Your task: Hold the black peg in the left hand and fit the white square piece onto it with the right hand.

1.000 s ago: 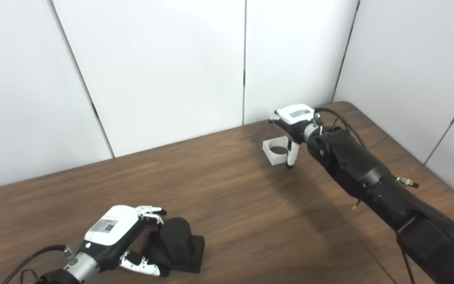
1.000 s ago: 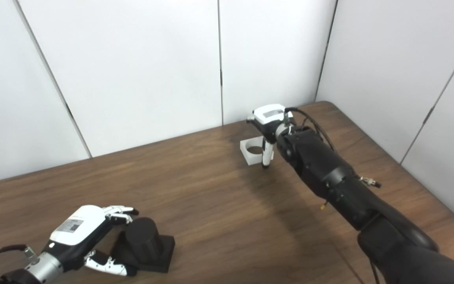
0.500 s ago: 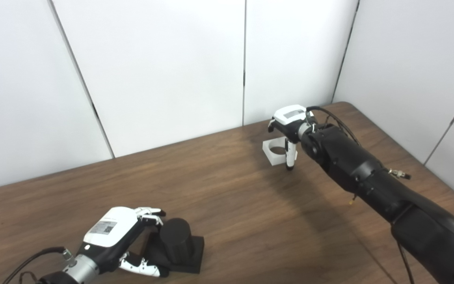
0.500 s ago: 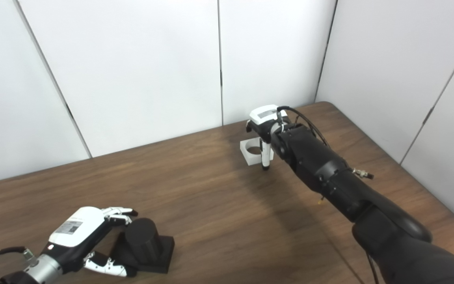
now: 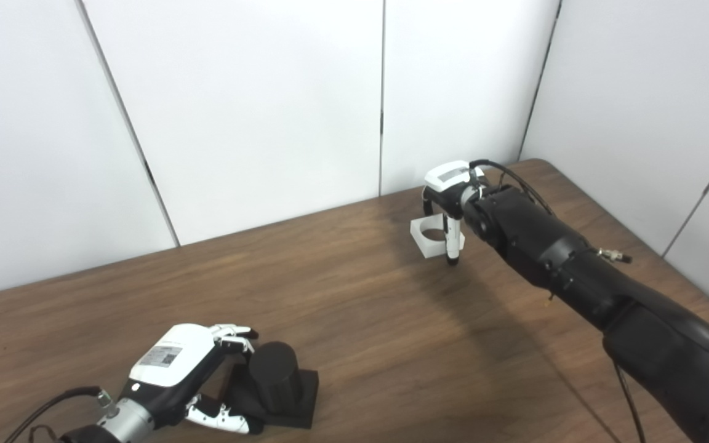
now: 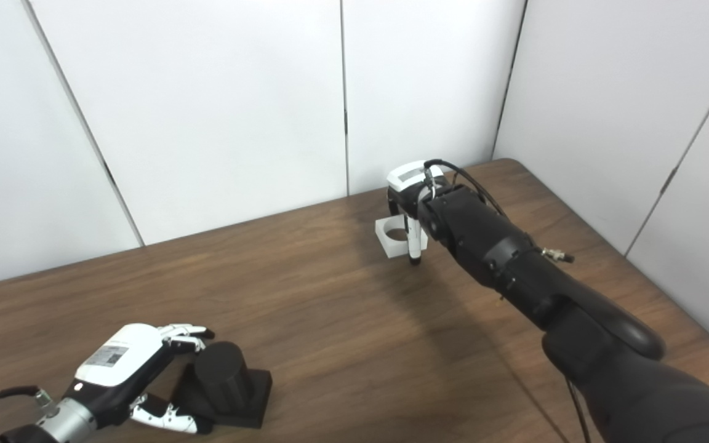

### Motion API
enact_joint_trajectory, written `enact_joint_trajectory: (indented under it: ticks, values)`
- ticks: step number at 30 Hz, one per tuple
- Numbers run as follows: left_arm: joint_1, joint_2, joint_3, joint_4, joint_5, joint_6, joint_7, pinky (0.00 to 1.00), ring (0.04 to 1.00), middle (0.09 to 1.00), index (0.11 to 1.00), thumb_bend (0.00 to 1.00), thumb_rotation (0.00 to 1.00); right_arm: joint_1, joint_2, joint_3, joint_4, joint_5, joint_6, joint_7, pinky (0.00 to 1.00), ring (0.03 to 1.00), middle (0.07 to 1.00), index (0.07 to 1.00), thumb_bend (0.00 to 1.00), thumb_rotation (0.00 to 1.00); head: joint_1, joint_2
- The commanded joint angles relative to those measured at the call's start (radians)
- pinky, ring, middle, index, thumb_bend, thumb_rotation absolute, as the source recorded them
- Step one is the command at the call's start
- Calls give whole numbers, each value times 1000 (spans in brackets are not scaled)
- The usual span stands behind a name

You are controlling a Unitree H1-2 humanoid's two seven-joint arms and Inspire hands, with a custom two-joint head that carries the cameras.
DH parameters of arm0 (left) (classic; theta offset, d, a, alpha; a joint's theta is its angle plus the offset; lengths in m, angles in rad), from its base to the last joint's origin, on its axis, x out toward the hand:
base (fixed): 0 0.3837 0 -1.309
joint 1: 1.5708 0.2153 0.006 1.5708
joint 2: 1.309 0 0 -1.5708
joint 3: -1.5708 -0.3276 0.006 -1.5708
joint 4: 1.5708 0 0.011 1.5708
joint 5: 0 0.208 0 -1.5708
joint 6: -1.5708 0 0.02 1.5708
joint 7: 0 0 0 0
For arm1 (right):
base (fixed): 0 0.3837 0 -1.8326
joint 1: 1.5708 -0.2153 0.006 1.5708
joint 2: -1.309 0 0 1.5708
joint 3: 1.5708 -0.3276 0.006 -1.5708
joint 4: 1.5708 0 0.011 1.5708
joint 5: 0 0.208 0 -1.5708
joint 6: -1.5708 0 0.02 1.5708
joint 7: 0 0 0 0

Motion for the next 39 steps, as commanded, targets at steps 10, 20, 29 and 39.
enact_joint_trajectory:
  ticks: [10,20,29,39]
  values:
    - [33,38,-3,7,22,8,-68,821,863,849,490,523,58,-7,-15,15,63,13,26,25,839,852,779,505,541,161,12,9]
    - [33,44,-4,18,27,-2,-68,815,865,852,489,523,58,30,-22,-53,9,90,11,-60,818,847,770,493,523,146,10,15]
    - [29,39,-7,16,28,6,-73,826,867,856,490,524,59,90,-25,-137,-89,171,-42,-171,896,880,778,479,523,135,70,41]
    - [20,18,-15,23,35,24,-77,850,888,865,490,524,62,128,-50,-186,-214,245,-84,-166,851,856,773,482,521,132,184,83]
